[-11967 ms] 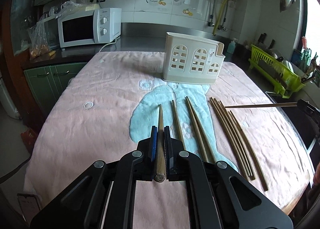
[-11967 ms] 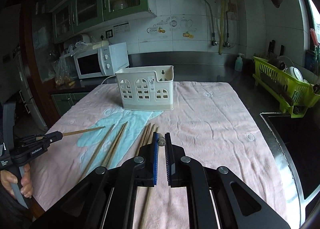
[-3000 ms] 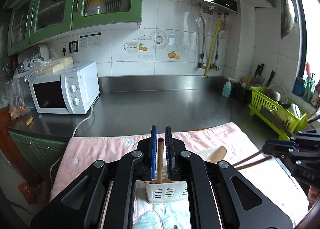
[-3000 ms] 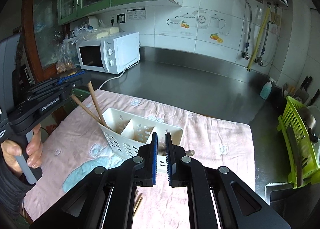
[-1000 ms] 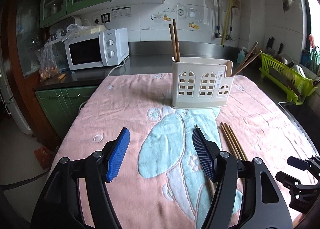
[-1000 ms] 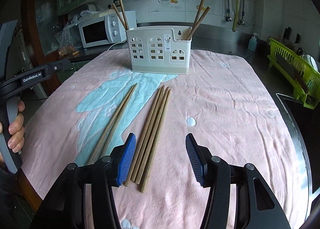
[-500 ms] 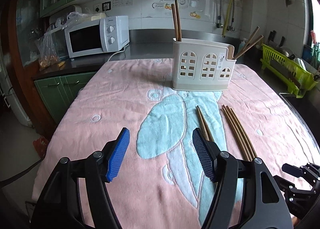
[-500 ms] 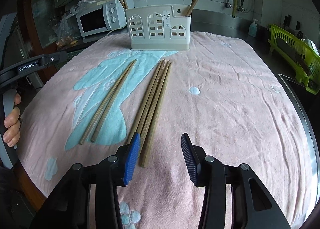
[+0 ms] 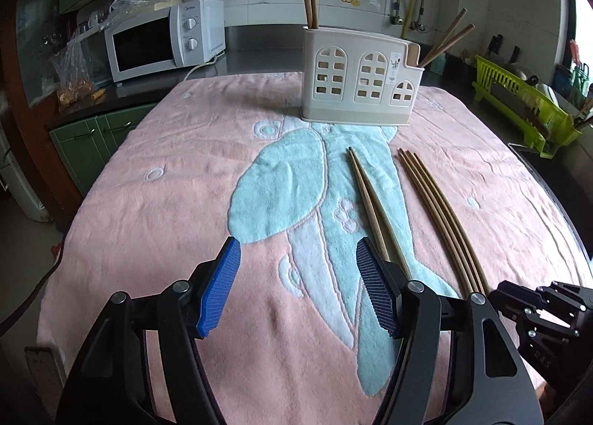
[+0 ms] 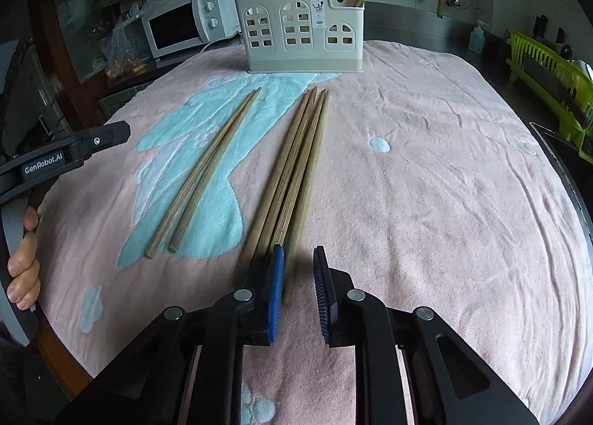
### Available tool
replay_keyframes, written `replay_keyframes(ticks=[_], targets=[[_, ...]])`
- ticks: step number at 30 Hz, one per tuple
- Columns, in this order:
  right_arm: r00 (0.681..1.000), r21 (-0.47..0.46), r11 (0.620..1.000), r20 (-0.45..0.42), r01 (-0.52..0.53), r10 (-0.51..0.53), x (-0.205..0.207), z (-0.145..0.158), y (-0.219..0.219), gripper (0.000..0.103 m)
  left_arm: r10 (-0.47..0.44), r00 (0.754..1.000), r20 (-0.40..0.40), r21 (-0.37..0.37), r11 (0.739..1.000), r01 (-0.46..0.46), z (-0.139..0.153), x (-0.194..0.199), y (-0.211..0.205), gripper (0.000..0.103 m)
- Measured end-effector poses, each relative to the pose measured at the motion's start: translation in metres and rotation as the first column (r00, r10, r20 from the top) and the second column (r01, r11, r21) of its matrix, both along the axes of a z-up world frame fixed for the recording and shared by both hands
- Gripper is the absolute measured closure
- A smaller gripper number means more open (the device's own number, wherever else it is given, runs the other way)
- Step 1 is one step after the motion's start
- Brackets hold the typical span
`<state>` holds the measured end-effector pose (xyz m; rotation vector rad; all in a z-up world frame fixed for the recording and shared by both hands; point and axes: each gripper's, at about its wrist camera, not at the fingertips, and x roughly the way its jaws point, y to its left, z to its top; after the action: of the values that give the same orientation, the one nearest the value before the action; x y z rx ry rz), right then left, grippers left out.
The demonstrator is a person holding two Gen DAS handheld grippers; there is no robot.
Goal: Organize utensils
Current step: 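Move both open tools back down toward the remaining chopsticks, then close the left tool on one chopstick while the right tool grasps another chopstick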
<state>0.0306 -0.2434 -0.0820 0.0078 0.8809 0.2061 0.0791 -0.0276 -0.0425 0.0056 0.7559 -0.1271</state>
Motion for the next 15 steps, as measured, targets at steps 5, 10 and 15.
replay_keyframes(ticks=[5,10,15], targets=[[1.0,-0.03,0.999,0.007,0.01,-0.01,0.004,0.001,0.004,0.089,-0.048,0.998,-0.05,-0.027,0.999,0.046,-0.013,-0.003,-0.011,0.041],[1.0,-0.031,0.999,-0.004,0.008,-0.008,0.011,-0.004,0.006,0.09,-0.096,0.991,-0.096,-0.054,0.994,0.091,-0.027,-0.004,-0.025,0.048],[1.0,-0.019,1.0,-0.006,0.022,-0.022,0.015,-0.004,0.002,0.095,-0.127,0.984,-0.128,-0.071,0.99,0.119,-0.036,-0.005,-0.034,0.057]])
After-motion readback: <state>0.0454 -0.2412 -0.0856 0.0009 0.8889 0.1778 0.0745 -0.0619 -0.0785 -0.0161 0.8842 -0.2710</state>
